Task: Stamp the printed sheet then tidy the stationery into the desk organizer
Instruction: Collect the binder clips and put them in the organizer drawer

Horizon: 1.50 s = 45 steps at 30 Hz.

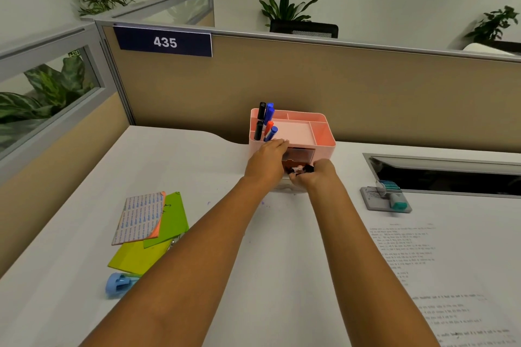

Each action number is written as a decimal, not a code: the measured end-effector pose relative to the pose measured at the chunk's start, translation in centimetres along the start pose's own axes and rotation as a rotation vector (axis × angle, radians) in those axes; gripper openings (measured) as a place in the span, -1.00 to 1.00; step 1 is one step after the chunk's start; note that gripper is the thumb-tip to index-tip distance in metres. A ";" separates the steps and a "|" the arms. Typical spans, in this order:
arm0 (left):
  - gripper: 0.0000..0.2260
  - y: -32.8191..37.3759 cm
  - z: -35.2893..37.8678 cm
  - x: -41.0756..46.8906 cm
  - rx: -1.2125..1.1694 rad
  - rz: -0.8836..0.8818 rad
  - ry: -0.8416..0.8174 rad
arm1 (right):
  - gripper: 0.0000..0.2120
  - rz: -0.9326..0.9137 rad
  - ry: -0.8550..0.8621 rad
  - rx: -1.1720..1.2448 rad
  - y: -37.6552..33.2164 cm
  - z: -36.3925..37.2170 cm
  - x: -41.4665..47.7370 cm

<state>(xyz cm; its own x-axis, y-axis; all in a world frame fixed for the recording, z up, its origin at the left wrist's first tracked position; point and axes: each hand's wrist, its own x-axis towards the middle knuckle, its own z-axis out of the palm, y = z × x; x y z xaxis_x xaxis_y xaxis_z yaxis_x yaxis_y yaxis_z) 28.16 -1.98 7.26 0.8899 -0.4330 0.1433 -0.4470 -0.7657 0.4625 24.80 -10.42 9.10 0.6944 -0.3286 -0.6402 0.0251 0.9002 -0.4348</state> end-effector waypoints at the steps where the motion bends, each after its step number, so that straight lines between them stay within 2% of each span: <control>1: -0.51 0.0 0.0 0.0 -0.003 -0.001 -0.005 | -0.65 0.002 0.002 -0.005 0.0 0.3 0.2; 6: -0.50 -0.1 0.2 0.1 -0.005 -0.004 -0.014 | -0.60 -0.025 -0.015 -0.102 0.0 1.6 1.4; 14: -0.49 -0.1 0.1 0.0 -0.033 -0.013 -0.015 | -0.67 -0.128 -0.062 -0.380 -0.4 1.0 -0.1; 16: -0.49 0.0 0.1 -0.1 -0.047 -0.022 -0.016 | -0.66 -0.240 -0.093 -0.606 -0.1 0.1 -0.2; 17: -0.49 0.1 0.0 -0.1 -0.051 -0.025 -0.017 | -0.66 -0.360 -0.079 -0.797 0.0 -0.5 0.1; 19: -0.48 0.1 0.0 -0.2 -0.046 -0.021 -0.015 | -0.59 -0.749 0.023 -1.273 0.1 -2.2 1.0; 21: -0.47 0.2 -0.1 -0.2 -0.036 -0.021 -0.013 | -0.36 -1.100 0.089 -1.646 -0.2 -3.4 1.7; 23: -0.46 0.3 -0.2 -0.3 -0.034 -0.024 -0.016 | -0.14 -1.212 0.023 -1.922 -0.6 -4.0 2.5; 26: -0.44 0.4 -0.2 -0.4 -0.039 -0.015 -0.029 | -0.04 -1.163 -0.052 -2.235 -1.2 -4.4 3.8; 28: -0.46 0.3 -0.2 -0.3 -0.049 -0.019 -0.022 | -0.10 -1.219 -0.051 -2.264 -1.4 -4.2 4.6; 32: -0.48 0.2 0.0 -0.3 -0.056 -0.021 -0.010 | -0.36 -1.377 -0.002 -2.181 -1.5 -3.7 5.9; 37: -0.48 0.0 0.6 -0.1 -0.052 -0.023 0.014 | -0.52 -1.481 0.077 -2.084 -1.1 -3.5 7.0; 42: -0.49 0.0 0.7 -0.1 -0.050 -0.030 0.024 | -0.55 -1.523 0.126 -2.018 -0.6 -3.3 7.5; 45: -0.48 -0.1 0.8 -0.1 -0.044 -0.021 0.025 | -0.52 -1.462 0.064 -2.037 -0.9 -3.5 7.4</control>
<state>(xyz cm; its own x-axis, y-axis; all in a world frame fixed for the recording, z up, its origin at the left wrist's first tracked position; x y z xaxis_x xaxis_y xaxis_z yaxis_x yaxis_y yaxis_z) 28.04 -2.26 6.53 0.9011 -0.4050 0.1549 -0.4247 -0.7525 0.5034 27.39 -14.66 2.52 0.8619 -0.2310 0.4513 -0.1719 -0.9706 -0.1686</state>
